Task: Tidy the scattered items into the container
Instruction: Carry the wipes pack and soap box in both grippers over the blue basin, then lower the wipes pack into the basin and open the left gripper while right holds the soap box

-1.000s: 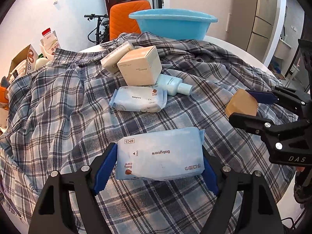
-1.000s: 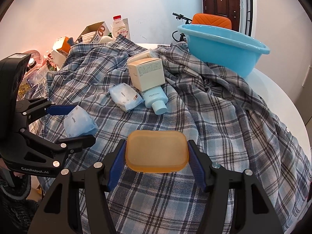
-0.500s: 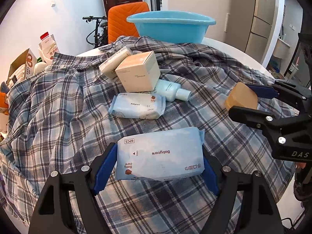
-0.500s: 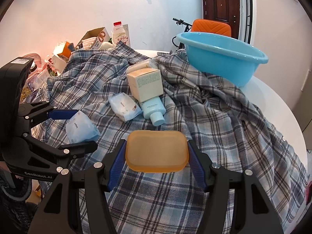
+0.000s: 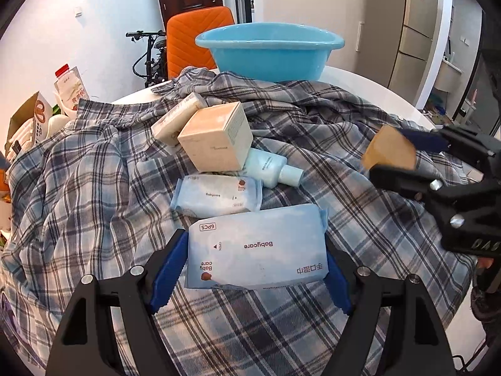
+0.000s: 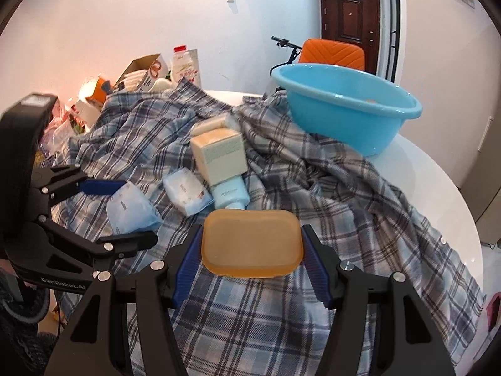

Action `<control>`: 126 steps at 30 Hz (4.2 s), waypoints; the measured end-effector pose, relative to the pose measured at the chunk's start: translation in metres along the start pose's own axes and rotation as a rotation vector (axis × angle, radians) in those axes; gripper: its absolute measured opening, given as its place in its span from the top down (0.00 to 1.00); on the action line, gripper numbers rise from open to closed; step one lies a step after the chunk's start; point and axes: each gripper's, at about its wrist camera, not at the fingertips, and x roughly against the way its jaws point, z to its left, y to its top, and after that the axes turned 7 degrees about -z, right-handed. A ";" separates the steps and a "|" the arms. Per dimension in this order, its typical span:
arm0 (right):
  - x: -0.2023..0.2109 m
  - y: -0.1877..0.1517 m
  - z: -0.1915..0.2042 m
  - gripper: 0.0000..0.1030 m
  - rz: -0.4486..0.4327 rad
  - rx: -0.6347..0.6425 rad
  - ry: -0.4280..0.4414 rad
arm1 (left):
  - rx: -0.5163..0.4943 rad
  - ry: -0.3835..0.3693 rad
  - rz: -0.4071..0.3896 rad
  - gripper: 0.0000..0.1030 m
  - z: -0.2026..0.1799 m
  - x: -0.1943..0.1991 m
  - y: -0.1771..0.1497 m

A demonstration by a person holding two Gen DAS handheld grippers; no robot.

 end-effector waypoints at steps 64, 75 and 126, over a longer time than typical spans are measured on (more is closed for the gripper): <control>-0.041 0.223 -0.131 0.41 -0.286 -0.190 -0.309 | 0.063 -0.058 -0.161 0.21 0.009 -0.124 0.279; -0.080 0.215 -0.164 0.42 -0.238 -0.252 -0.350 | 0.076 -0.085 -0.118 0.21 0.010 -0.167 0.292; -0.156 0.186 -0.194 0.41 0.012 -0.276 -0.326 | 0.021 -0.061 0.016 0.21 0.003 -0.222 0.278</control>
